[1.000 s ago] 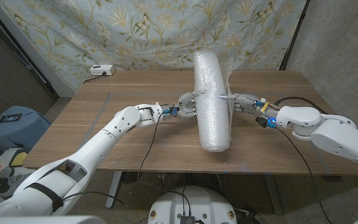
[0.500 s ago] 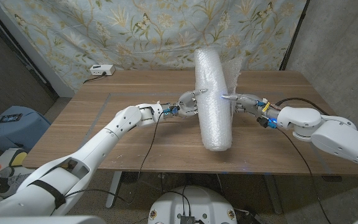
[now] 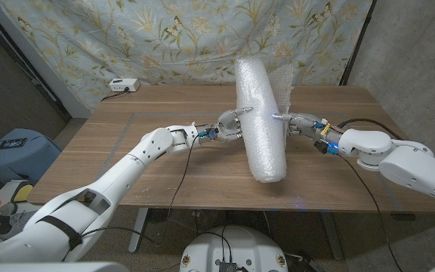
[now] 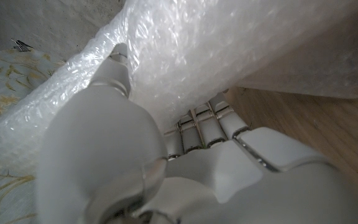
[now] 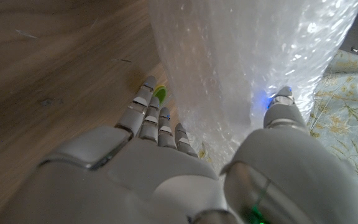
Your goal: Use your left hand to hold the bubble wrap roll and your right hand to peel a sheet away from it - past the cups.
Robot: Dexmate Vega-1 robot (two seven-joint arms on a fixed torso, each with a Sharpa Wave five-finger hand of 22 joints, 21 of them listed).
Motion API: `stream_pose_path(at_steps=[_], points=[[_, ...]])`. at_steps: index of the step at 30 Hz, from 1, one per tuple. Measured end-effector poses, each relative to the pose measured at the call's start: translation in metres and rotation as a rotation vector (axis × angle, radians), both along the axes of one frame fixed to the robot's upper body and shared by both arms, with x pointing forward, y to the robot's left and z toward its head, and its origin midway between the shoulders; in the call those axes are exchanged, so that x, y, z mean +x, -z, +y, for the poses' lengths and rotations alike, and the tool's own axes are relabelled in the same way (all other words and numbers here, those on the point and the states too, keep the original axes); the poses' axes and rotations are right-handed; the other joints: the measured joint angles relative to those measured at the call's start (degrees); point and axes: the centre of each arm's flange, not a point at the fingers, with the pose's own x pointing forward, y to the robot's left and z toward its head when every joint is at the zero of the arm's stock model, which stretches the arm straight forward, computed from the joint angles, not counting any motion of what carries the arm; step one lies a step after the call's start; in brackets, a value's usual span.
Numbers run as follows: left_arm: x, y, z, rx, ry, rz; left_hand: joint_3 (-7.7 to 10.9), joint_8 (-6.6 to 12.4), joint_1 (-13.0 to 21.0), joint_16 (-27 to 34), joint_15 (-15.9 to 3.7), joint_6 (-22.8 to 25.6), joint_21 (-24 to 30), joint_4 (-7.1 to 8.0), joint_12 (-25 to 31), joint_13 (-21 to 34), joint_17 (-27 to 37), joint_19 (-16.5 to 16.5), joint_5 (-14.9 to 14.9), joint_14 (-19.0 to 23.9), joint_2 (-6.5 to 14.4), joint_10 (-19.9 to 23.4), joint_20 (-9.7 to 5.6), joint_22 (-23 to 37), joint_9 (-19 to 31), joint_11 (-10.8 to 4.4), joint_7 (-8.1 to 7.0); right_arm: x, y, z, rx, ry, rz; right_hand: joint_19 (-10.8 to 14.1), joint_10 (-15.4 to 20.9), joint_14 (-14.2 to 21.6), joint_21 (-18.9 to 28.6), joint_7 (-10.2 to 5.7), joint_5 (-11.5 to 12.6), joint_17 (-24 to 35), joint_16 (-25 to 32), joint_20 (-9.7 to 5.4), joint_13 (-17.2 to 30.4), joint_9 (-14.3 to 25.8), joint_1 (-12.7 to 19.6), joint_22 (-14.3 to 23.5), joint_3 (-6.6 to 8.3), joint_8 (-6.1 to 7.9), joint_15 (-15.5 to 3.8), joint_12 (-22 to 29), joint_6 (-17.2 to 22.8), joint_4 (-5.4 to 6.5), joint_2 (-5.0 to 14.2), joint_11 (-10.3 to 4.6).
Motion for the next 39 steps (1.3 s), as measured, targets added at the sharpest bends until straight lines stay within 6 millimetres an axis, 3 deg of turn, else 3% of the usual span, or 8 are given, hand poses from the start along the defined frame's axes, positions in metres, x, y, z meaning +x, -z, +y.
stream_pose_path(at_steps=[16, 23, 39], points=[[0.000, 0.002, 0.001, 0.004, -0.002, 0.011, -0.01, 0.19, 0.01, 0.54, 0.21, 0.92, 0.62, 0.01, -0.35, 1.31, 0.30, 0.02, 0.13, 0.24, -0.01, 0.67, 0.00, -0.16, 0.12, 0.03, 0.10, -0.012, -0.011, 0.010, -0.025, -0.070, 0.019, -2.59, -3.23, -2.81, -1.17, 0.09, 0.39, 0.29, -1.28, 3.03, 0.34, 0.29, -0.53, -0.01, -0.62, -1.11, 2.79, -1.34, -2.40, 0.63, 2.16, 0.33], [0.000, 0.002, 0.001, 0.008, -0.003, 0.015, -0.02, 0.19, 0.08, 0.56, 0.12, 1.03, 0.66, 0.02, -0.45, 1.64, 0.64, 0.02, 0.13, 0.54, -0.08, 0.97, 0.00, -0.16, 0.38, -0.09, 0.03, -0.018, -0.016, 0.014, -0.026, -0.111, 0.033, -3.13, -4.32, -3.70, -1.16, -0.01, -0.04, 0.28, -1.69, 4.36, 0.53, 0.29, -0.78, -0.01, -0.84, -1.11, 3.68, -1.81, -2.92, 0.88, 1.91, 0.43], [-0.001, 0.003, 0.001, 0.020, -0.012, 0.022, -0.03, 0.14, 0.25, 0.54, -0.01, 1.30, 0.66, 0.03, -0.68, 3.22, 0.64, 0.03, 0.03, 0.66, -0.25, 0.96, 0.00, -0.15, 0.24, -0.10, -0.11, -0.027, -0.028, 0.014, -0.031, -0.172, 0.053, -4.15, -5.86, -4.75, -1.40, -0.01, -0.02, 0.55, -2.13, 5.38, 0.52, 0.28, -0.99, -0.02, -1.24, -1.51, 4.03, -2.29, -3.72, 0.95, 1.70, 0.33]])
